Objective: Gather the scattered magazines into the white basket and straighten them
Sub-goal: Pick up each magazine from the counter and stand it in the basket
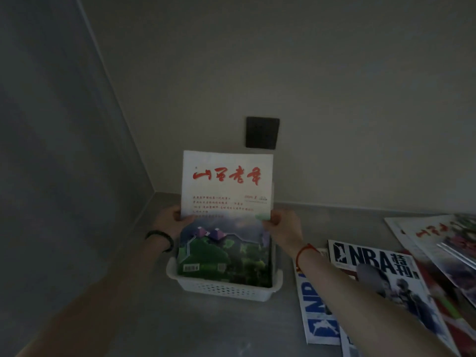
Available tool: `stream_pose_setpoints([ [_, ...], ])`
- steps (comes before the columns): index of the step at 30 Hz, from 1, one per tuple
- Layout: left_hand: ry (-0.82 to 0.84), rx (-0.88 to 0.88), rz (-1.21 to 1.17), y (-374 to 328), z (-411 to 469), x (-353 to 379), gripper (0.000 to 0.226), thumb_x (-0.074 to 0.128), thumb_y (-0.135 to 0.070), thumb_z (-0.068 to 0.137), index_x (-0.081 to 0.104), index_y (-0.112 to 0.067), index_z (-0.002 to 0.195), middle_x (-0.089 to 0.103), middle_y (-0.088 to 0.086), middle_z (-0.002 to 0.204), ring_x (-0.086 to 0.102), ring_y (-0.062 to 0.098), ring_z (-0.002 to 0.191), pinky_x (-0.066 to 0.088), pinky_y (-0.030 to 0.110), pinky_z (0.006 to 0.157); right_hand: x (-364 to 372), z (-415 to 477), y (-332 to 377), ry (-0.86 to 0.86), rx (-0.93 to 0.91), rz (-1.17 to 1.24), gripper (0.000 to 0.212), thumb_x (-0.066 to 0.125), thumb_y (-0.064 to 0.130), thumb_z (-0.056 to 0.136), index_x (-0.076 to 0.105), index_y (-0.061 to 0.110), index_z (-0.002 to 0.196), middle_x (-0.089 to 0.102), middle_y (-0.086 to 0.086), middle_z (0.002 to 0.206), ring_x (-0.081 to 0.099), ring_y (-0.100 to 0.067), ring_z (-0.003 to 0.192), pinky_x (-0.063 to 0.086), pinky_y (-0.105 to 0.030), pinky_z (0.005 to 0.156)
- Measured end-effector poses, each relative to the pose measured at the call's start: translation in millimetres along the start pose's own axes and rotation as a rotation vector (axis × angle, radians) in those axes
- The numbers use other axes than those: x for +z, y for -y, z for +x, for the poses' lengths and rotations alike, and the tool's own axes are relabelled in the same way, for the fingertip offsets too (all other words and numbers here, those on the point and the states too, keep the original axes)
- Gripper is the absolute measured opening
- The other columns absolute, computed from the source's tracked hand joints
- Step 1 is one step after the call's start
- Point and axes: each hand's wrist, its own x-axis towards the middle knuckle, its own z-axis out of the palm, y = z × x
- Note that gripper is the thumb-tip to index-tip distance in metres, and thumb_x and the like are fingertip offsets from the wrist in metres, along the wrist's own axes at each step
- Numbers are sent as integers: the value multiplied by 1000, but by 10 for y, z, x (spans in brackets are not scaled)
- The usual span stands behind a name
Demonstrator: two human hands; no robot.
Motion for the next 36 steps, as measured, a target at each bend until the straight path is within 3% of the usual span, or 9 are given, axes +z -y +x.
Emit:
stream_pose_setpoints([
  [6,117,20,96,136,164,219,23,69,-18,77,61,-4,93,65,17,103,54,22,87,45,35,76,89,-22,-190,-8,106,-59,29,61,25,86,58,21,58,61,5,49,60,2,45,50,-13,51],
  [11,115,-13,144,238,270,297,26,68,-21,79,61,-6,98,65,13,104,57,26,94,47,40,84,165,1,-239,-9,172,-127,29,57,25,87,59,21,58,72,-6,64,67,-15,71,49,-44,91],
  [13,89,-8,141,270,289,307,16,68,-20,79,62,-9,89,66,12,98,57,25,87,46,35,76,185,25,-262,-21,172,-135,30,56,18,85,59,20,56,70,-3,58,65,-10,64,51,-38,87],
  [15,24,-7,122,288,286,304,5,66,-16,79,62,-14,81,67,10,94,57,24,84,44,31,71,198,41,-289,-45,144,-125,30,57,16,86,56,24,56,63,6,52,58,1,52,52,-24,66],
  [21,-191,41,75,170,292,263,24,62,-14,82,62,-7,106,65,15,113,59,26,96,47,38,82,120,77,-411,-103,72,-17,13,58,15,88,69,17,94,65,7,80,54,4,61,41,-9,54],
  [24,-113,163,-1,-34,203,391,31,63,-9,82,59,-5,112,64,14,113,58,27,101,45,33,88,-80,61,-544,-152,96,54,25,58,10,87,64,10,111,67,-3,101,57,-6,78,45,-13,72],
  [27,-23,296,-95,-330,6,711,29,63,-7,82,61,-4,111,64,9,105,57,18,90,46,25,82,-412,-17,-776,-221,113,64,25,60,9,86,65,12,110,68,-2,91,57,-4,72,44,-9,66],
  [30,165,382,-109,-580,-282,1184,23,58,-11,86,62,-6,108,64,5,99,57,15,87,45,16,76,-834,-141,-1117,-290,190,49,26,59,8,85,66,10,110,67,-4,100,62,-15,86,46,-22,79],
  [36,483,97,-205,-644,-941,2261,23,51,-20,91,62,-7,107,65,10,111,58,24,107,42,26,89,-1560,-618,-1877,-277,458,22,35,65,11,82,60,4,116,63,-13,120,59,-26,108,47,-35,92],
])
